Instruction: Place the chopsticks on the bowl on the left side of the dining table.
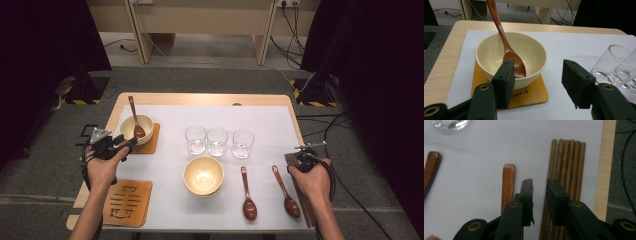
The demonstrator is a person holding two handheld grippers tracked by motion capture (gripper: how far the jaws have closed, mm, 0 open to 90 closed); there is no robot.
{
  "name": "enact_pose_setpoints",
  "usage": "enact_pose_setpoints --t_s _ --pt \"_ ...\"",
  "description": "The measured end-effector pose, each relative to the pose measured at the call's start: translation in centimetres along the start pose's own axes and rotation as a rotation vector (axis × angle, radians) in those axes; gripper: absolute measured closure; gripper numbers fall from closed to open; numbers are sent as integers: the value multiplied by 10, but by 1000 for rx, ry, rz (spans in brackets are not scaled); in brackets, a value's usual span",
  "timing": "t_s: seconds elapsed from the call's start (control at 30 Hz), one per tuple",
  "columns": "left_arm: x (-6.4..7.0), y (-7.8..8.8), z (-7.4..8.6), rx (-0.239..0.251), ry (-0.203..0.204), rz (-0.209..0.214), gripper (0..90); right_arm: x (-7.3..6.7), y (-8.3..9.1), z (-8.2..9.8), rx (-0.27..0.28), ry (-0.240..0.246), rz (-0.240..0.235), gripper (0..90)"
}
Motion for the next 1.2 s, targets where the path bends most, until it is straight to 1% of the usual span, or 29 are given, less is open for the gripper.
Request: enact_pose_setpoints --t_s 0.1,0.17,0.2,0.23,0.33,0.37,0.43,0.53,0.63,0.73,0.9,1.1,1.13,1.2 --pt "2 -1 0 -2 -3 4 434 1 -2 5 -43 -12 -3 776" --pt "2 -1 0 -2 -3 7 434 3 -4 7 -59 -18 5 779" --pt "2 0 0 -2 -3 6 434 3 -4 8 -71 -29 10 780" --pt "2 0 0 -2 -2 6 434 5 -5 8 -80 -25 21 782" --pt "1 0 1 -2 1 2 434 6 -6 10 -96 -23 22 787" --pt "0 0 1 -2 2 2 434 6 -6 10 -103 -29 22 790" --pt "-1 1 1 1 4 2 434 7 -7 10 -107 -28 36 792" --pt "-1 1 0 -1 5 0 435 6 -8 10 -116 -30 27 795" --pt "-1 2 0 0 5 0 435 6 -9 10 -128 -31 43 795" --pt "-1 1 0 0 4 2 434 7 -11 11 -137 -32 48 801" --pt "0 1 0 -1 4 4 434 6 -13 11 -143 -25 44 804" --pt "-1 2 0 3 6 4 434 3 -16 11 -171 -33 46 811" --pt "-1 1 0 3 5 4 434 2 -16 11 -183 -36 49 815" --pt "0 1 0 3 6 6 434 3 -16 11 -193 -26 55 817"
Point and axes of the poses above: each handheld gripper's, and its own axes: y roughly backward along the jaws, z roughly out of its underside, x roughly to its right, the point moved 6 cm from there along -y, roughly forward along the jaws, and after that the axes turned 5 degrees about -y, right-handed, at the moved point
